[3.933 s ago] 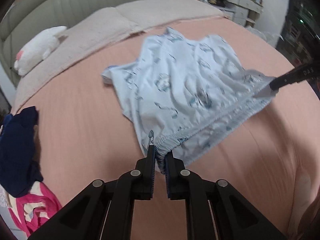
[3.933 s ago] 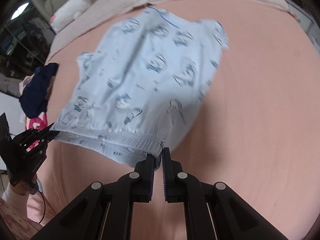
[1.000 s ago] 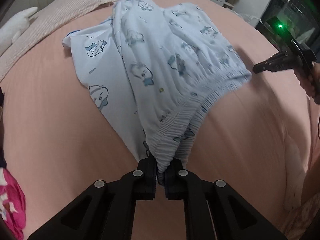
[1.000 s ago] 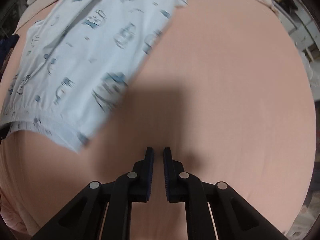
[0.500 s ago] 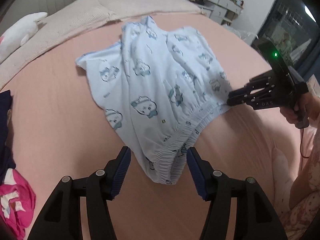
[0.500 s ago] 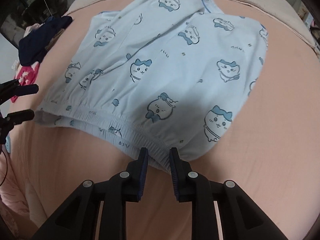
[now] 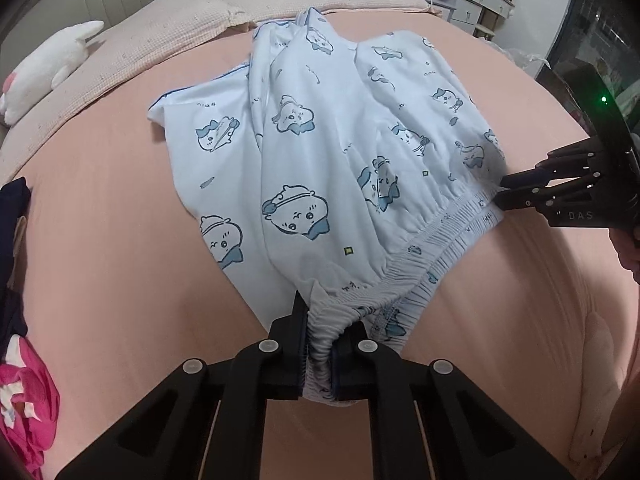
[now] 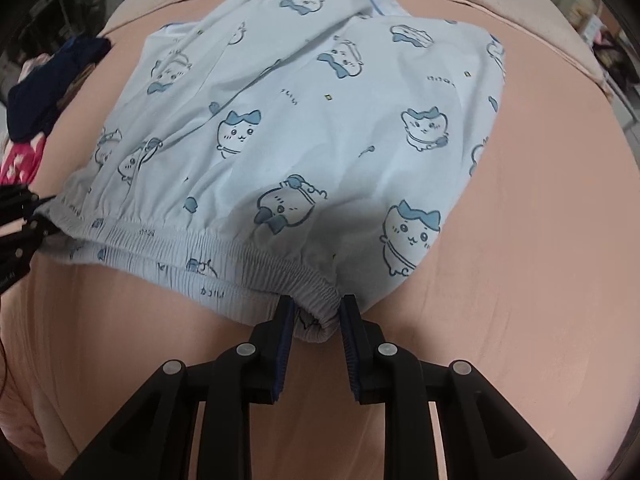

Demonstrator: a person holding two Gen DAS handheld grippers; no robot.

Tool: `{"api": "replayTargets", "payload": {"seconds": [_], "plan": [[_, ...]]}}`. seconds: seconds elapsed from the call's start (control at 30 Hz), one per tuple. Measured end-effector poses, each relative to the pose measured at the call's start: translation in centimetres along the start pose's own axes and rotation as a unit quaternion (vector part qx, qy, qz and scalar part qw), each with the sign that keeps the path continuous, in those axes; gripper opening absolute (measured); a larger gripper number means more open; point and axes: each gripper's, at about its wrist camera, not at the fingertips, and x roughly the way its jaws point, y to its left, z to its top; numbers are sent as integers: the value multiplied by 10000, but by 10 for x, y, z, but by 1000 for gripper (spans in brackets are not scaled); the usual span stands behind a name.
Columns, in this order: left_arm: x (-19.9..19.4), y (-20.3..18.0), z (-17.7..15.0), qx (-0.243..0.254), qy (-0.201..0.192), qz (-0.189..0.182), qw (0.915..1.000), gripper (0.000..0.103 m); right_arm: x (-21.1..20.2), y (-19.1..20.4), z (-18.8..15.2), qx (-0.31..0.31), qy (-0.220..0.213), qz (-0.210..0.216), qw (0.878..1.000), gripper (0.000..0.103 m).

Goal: Fold clothes

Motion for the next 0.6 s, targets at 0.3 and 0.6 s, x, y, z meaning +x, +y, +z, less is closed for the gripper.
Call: {"api": "replayTargets", "payload": {"seconds": [0.3,0.6], "plan": [[-6,-16,-17,205,-7,-12,9998,6,-21,-43,-33,946,164,-162,9952,1],[-8,-15,-20,43,-99,-15,9999,6,-29,-8,-26,539,79,530,9971,3]]}}
